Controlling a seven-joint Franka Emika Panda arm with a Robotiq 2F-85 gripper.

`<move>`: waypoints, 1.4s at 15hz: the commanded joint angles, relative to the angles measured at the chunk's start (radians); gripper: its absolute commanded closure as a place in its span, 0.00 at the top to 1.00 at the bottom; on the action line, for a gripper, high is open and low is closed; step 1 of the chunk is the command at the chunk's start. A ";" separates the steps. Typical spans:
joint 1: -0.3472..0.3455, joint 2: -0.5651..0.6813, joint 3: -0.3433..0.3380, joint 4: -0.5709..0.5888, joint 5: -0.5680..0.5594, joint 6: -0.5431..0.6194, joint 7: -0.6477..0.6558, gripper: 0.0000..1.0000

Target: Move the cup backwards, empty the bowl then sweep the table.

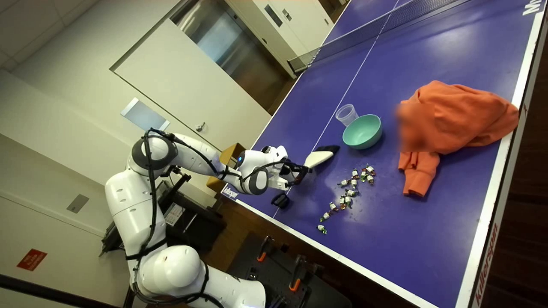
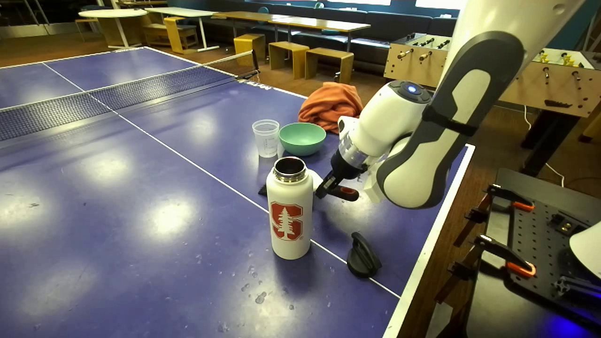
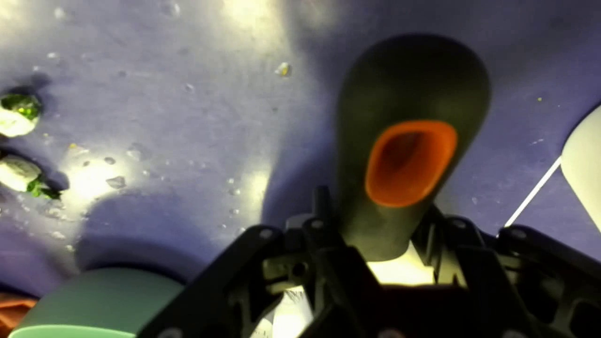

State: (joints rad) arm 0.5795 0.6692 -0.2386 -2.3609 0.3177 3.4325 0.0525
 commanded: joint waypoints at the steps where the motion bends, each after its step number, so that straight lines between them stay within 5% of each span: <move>1: 0.034 -0.114 -0.061 -0.079 -0.054 -0.072 -0.101 0.18; 9: 0.099 -0.245 -0.192 -0.128 -0.324 -0.233 -0.247 0.18; 15: 0.060 -0.302 -0.180 -0.116 -0.496 -0.306 -0.208 0.18; 16: 0.050 -0.306 -0.167 -0.119 -0.508 -0.315 -0.195 0.68; 17: 0.026 -0.283 -0.154 -0.119 -0.512 -0.280 -0.182 0.69; 21: -0.023 -0.273 -0.105 -0.216 -0.478 -0.097 -0.142 0.98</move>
State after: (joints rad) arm 0.6129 0.4105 -0.3911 -2.4911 -0.1629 3.1975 -0.1232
